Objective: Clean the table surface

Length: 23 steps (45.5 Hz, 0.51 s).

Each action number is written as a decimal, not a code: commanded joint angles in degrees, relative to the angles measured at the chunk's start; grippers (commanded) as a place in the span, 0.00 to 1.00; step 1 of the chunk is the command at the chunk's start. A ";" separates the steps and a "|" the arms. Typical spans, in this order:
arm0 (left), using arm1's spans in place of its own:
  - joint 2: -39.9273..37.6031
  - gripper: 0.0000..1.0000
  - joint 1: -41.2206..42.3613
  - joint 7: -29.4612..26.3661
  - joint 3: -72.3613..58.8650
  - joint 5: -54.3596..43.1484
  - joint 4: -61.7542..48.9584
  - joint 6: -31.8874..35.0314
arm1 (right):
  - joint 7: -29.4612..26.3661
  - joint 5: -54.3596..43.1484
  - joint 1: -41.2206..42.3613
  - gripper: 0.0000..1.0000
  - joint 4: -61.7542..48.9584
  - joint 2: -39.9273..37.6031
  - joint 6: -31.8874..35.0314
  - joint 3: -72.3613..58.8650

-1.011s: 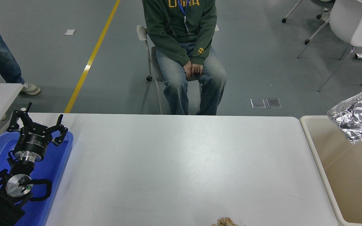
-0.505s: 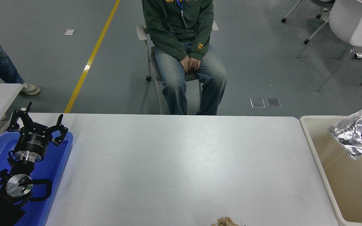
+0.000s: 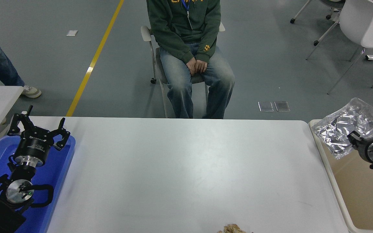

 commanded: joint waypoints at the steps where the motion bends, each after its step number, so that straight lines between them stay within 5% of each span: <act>1: 0.00 1.00 0.01 0.08 0.00 0.00 0.00 0.00 | 3.83 -0.17 -0.19 0.00 0.18 1.24 0.29 -0.27; 23: 0.00 1.00 0.01 -0.01 0.00 0.00 0.00 0.00 | 3.75 0.18 -0.19 0.00 -0.96 0.62 -0.68 1.84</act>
